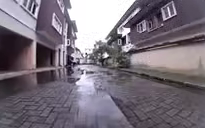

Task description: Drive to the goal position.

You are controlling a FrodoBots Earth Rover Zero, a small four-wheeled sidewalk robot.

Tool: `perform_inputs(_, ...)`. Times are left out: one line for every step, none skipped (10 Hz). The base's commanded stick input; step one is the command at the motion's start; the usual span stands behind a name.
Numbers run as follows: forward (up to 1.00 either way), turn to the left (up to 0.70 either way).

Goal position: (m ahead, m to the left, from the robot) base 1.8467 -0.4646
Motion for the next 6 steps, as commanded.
perform_inputs(0.70,0.00)
perform_inputs(0.70,0.00)
perform_inputs(0.70,0.00)
perform_inputs(0.70,0.00)
perform_inputs(0.70,0.00)
perform_inputs(0.70,0.00)
